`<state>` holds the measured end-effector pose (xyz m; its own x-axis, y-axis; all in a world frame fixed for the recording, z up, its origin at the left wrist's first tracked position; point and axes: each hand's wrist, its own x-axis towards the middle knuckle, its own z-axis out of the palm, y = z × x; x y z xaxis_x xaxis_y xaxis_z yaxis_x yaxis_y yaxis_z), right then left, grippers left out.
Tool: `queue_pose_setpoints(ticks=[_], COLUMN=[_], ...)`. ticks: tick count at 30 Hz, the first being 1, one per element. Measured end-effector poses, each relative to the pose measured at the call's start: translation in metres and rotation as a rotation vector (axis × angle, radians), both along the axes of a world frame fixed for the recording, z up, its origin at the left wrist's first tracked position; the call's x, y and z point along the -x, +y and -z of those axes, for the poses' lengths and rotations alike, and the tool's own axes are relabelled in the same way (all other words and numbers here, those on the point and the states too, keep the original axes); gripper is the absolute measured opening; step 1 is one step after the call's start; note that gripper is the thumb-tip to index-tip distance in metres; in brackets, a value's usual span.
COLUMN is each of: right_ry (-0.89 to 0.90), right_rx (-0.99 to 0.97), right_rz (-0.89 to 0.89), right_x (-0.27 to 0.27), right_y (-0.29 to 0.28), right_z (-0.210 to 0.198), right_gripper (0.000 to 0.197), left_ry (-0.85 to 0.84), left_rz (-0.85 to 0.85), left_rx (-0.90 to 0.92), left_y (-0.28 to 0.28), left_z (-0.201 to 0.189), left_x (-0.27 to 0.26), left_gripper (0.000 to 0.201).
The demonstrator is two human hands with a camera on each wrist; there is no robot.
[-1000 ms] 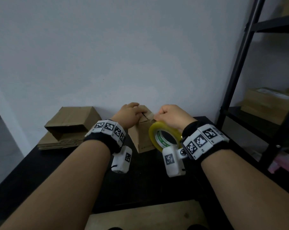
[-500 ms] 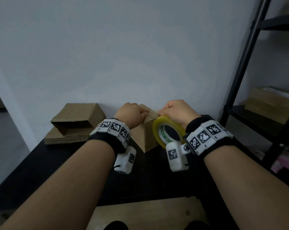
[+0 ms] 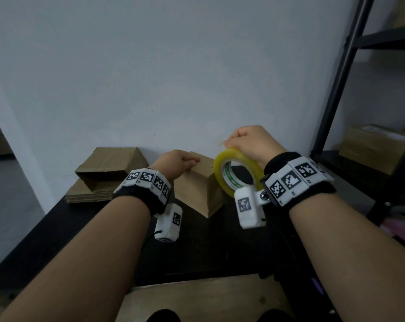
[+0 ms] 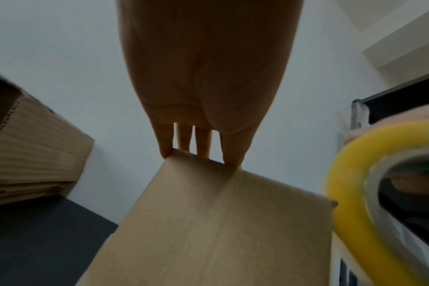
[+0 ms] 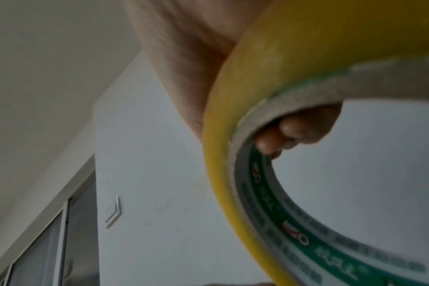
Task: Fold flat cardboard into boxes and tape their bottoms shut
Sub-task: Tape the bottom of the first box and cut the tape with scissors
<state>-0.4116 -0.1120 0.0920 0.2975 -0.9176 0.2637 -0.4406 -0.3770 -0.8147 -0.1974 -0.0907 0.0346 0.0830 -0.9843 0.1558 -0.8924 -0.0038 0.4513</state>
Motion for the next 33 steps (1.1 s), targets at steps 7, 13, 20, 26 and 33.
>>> queue_pose_setpoints(ticks=[7,13,20,26,33], right_ry=[-0.081,-0.054,0.098,0.194,0.241], right_rx=[0.062,0.054,0.033,0.025,-0.03], right_rz=[0.016,-0.017,-0.002,0.021,0.07], right_x=[-0.017,-0.044,-0.058,-0.07,-0.078], right_y=[-0.002,-0.01,-0.028,-0.03,-0.025], right_z=[-0.035,-0.044,-0.047,-0.05,-0.054], right_gripper=[0.021,0.018,0.012,0.017,0.033], left_ry=[-0.028,-0.018,0.159,0.586,0.74], left_rz=[-0.028,-0.047,0.01,-0.072,0.017], left_rx=[0.015,0.051,0.069,0.364,0.376], left_y=[0.006,0.003,-0.003,0.002,0.012], left_z=[-0.01,-0.014,-0.019,-0.043,-0.065], left_x=[-0.001,-0.008,-0.022,-0.026,-0.018], left_gripper=[0.03,0.028,0.022,0.012,0.016])
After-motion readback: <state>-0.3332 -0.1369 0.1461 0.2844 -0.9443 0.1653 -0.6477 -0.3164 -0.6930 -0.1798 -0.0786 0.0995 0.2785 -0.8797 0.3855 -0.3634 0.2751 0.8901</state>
